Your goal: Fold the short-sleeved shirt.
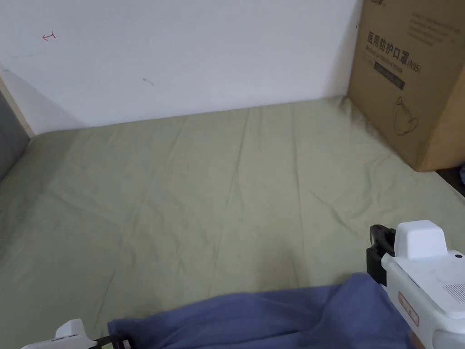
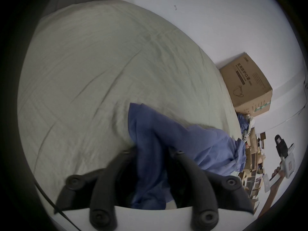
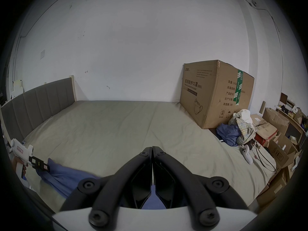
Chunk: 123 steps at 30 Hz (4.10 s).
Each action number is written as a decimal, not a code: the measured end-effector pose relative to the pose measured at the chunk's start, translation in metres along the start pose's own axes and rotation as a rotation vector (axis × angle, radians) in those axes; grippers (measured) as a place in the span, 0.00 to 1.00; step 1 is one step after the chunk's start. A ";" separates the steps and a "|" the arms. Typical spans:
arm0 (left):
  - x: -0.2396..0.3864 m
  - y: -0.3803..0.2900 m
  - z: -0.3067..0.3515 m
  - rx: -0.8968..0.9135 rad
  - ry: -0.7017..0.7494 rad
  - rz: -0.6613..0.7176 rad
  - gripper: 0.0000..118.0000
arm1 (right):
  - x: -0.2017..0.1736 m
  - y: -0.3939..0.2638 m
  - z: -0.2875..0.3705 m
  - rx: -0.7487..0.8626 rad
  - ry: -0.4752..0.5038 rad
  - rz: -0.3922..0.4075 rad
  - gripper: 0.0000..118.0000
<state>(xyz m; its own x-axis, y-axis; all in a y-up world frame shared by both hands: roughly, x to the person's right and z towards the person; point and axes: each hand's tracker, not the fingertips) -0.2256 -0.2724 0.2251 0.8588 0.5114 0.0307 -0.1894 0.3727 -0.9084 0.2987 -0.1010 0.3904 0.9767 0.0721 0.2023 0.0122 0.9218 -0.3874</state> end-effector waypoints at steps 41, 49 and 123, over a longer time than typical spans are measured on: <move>0.232 -0.031 -0.012 -0.169 0.106 -0.434 0.04 | 0.029 0.002 0.021 0.052 0.054 -0.042 0.00; 0.232 -0.054 -0.060 -0.241 0.121 -0.379 0.64 | 0.039 -0.001 0.024 0.034 0.040 -0.043 0.00; 0.084 -0.038 -0.012 -0.041 -0.034 -0.259 0.09 | 0.014 0.005 0.016 -0.015 0.063 -0.024 0.00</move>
<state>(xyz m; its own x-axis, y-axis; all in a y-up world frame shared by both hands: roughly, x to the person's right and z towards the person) -0.1403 -0.2528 0.2576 0.8594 0.4289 0.2783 0.0551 0.4634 -0.8844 0.3086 -0.0893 0.4060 0.9876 0.0258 0.1548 0.0383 0.9171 -0.3967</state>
